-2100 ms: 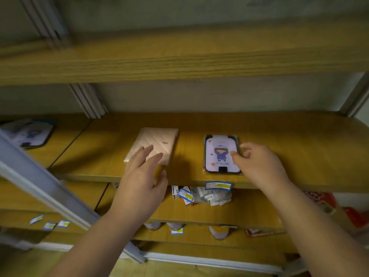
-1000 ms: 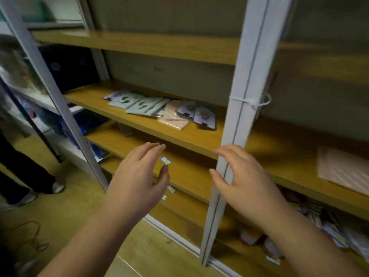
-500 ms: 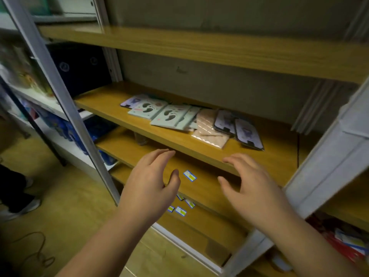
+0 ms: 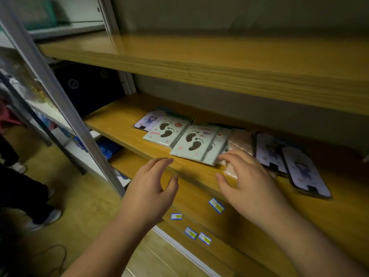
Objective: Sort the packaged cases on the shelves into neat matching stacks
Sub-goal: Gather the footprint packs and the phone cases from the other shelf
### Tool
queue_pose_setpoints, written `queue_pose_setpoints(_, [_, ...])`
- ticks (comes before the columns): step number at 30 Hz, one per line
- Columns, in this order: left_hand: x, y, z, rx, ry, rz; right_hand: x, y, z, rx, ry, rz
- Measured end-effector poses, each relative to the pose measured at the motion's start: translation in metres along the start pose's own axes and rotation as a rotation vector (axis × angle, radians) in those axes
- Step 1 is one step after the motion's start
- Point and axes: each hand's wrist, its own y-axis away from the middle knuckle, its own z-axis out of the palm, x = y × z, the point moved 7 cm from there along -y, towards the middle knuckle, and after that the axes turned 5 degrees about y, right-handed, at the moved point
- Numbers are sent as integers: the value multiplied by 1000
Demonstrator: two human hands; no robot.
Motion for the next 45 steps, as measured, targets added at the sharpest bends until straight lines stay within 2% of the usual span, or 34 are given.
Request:
queue_pose_setpoints(7, [-73, -109, 1, 32, -34, -90, -8, -33, 23, 20, 25, 86])
queue_pose_setpoints(12, [-104, -174, 27, -143, -395, -146, -22, -53, 41, 39, 58, 144])
queue_pose_setpoints(14, [-107, -180, 31, -131, -410, -100, -28, -59, 45, 74, 69, 162])
queue_pose_setpoints(17, [-106, -185, 29, -94, -284, -4, -35, -63, 52, 91, 74, 182])
queue_pose_setpoints(21, [-114, -195, 23, -206, -13, -118, -40, -65, 56, 110, 118, 217])
queue_pose_setpoints(24, [-114, -201, 13, -180, 109, -92, -39, -63, 56, 126, 138, 247])
queue_pose_setpoints(27, [-115, -204, 8, -174, 399, -92, -35, -56, 55, 127, 160, 298])
queue_pose_setpoints(31, [-116, -203, 10, -197, 737, -233, -27, -49, 48, 125, 202, 365])
queue_pose_setpoints(38, [-66, -182, 2, -139, 803, -60, 17, -22, 14, 286, 282, 609])
queue_pose_setpoints(41, [-45, -171, 12, -250, 907, -80, 40, -12, -7, 353, 376, 684])
queue_pose_setpoints(45, [-21, -150, 37, -409, 1006, -140, 67, -2, -20, 295, 602, 845])
